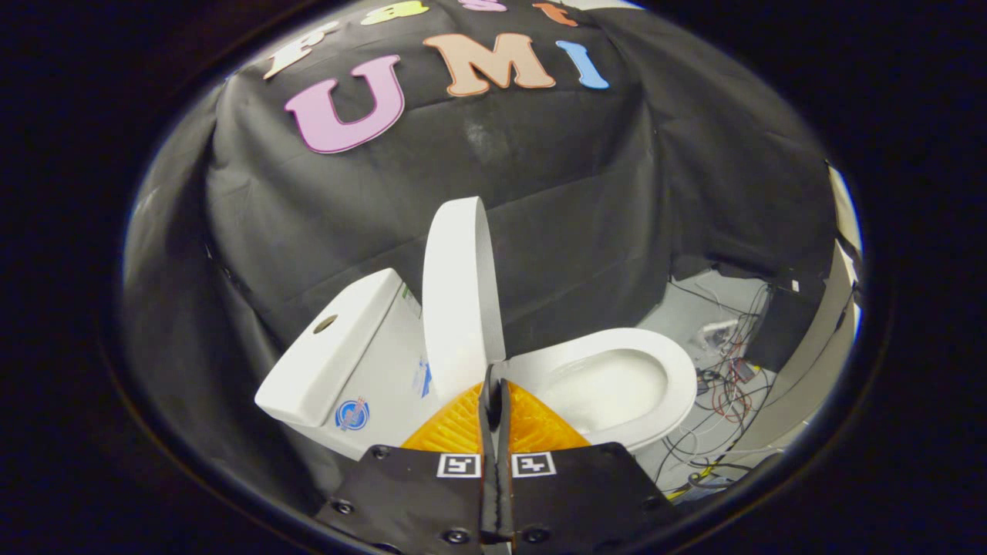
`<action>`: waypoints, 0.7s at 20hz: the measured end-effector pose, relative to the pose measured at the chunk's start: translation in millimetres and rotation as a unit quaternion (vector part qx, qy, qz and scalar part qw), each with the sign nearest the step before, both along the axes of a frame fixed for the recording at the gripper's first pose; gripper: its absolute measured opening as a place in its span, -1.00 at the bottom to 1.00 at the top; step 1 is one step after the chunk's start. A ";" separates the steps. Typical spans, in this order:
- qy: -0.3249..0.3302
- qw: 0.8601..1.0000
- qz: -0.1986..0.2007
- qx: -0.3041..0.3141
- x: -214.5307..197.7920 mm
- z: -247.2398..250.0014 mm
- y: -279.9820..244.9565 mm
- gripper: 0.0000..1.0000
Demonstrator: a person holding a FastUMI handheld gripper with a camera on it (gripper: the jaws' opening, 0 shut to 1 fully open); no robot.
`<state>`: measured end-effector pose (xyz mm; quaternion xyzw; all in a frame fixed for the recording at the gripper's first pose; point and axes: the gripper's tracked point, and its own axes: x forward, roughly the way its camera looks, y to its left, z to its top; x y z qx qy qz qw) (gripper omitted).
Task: Open the toilet lid.
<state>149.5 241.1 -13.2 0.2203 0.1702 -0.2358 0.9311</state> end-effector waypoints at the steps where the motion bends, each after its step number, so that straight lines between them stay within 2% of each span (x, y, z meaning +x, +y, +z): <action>1: -0.003 1.000 0.000 -0.002 2.4 1.9 4.7 -0.99; 14: -0.004 0.996 -0.001 -0.089 35.3 13.7 56.1 -0.99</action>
